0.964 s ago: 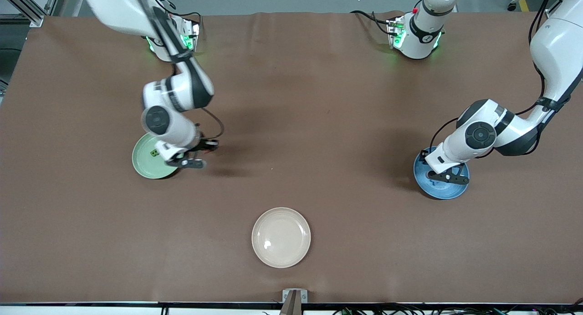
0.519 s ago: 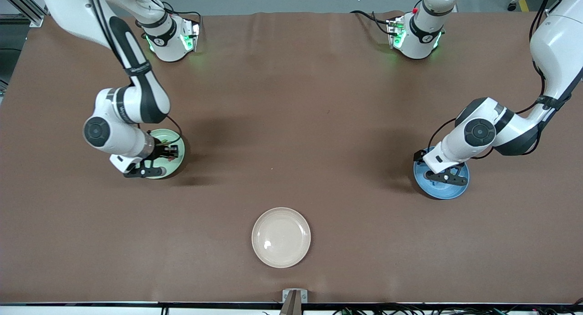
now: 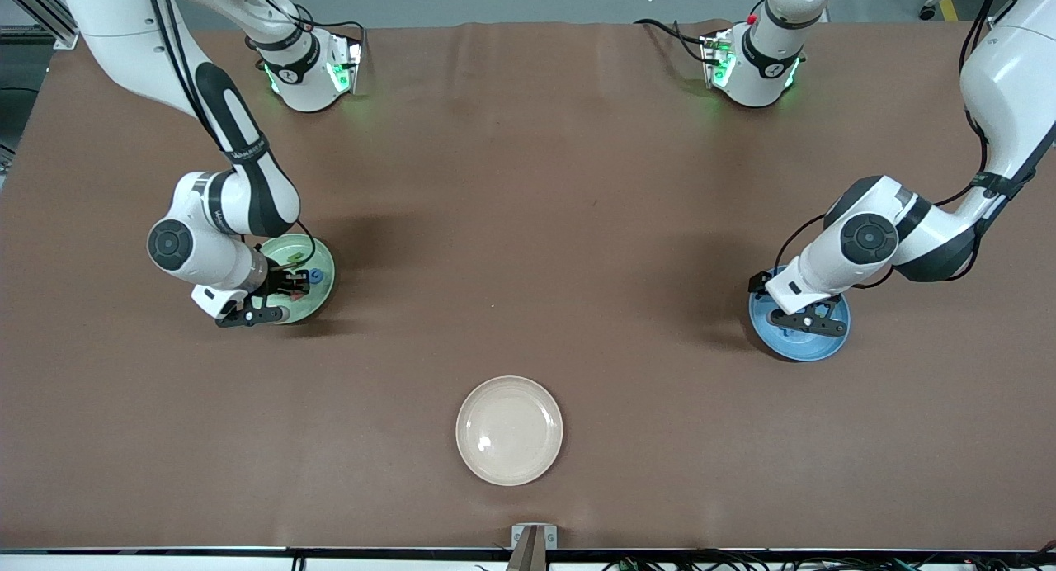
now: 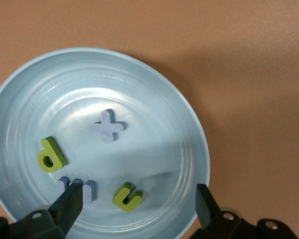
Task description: Sort upper and lower case letters into plates
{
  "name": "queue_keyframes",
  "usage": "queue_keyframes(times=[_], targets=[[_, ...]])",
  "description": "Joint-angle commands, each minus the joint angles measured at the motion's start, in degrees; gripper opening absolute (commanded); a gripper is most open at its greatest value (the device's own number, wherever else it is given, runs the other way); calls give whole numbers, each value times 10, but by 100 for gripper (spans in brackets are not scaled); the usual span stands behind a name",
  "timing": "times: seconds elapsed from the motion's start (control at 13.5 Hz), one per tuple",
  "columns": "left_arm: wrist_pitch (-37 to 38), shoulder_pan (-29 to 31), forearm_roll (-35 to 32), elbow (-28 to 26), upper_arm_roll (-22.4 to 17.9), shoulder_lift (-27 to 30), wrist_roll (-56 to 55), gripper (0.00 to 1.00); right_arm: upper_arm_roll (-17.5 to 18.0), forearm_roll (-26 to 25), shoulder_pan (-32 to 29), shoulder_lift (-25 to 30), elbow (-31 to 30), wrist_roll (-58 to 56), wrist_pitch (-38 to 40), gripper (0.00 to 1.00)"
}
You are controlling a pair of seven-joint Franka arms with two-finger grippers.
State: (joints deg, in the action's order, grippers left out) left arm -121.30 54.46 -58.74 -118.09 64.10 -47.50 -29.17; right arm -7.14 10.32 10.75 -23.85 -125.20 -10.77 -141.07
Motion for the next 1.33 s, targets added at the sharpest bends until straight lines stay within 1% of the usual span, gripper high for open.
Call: queue_keyframes(times=[0.0, 0.07, 0.22, 0.3, 0.52, 0.59, 0.67, 0.74, 0.82, 0.89, 0.96, 1.11, 1.26], targets=[[3, -11, 21, -6, -10, 56, 9, 100, 10, -6, -13, 4, -5, -6, -3, 3], [3, -28, 49, -6, -25, 81, 23, 99, 10, -6, -16, 4, -5, -6, -3, 3], [-9, -61, 146, -5, -65, 135, 97, 99, 10, -6, -16, 3, -4, -6, -1, 5], [-16, -85, 196, -2, -92, 164, 128, 99, 10, -6, -18, 4, -3, -6, 1, 5], [-17, -172, 348, 1, -188, 271, 202, 99, 10, -6, -21, 4, -3, -6, 2, 5], [-15, -209, 403, -1, -231, 306, 234, 99, 10, -6, -21, 4, -3, -6, 2, 8], [-10, -266, 459, -1, -292, 338, 268, 99, 10, -6, -21, 4, -3, -6, 3, 30], [-7, -322, 501, -1, -350, 359, 279, 99, 10, -6, -21, 5, -2, -6, 3, 92], [-8, -372, 529, -1, -399, 377, 279, 99, 10, -6, -20, 5, -1, -6, 5, 100], [-7, -407, 544, -1, -436, 394, 280, 99, 10, -6, -18, 8, 4, -6, 18, 100], [-6, -431, 557, -1, -461, 410, 281, 99, 10, -6, -17, 12, 19, -5, 43, 100], [4, -464, 579, 1, -503, 435, 283, 99, 10, -6, -16, 23, 67, -2, 131, 100], [7, -507, 592, 9, -549, 448, 284, 99, 8, -7, -19, 44, 100, 0, 189, 100]])
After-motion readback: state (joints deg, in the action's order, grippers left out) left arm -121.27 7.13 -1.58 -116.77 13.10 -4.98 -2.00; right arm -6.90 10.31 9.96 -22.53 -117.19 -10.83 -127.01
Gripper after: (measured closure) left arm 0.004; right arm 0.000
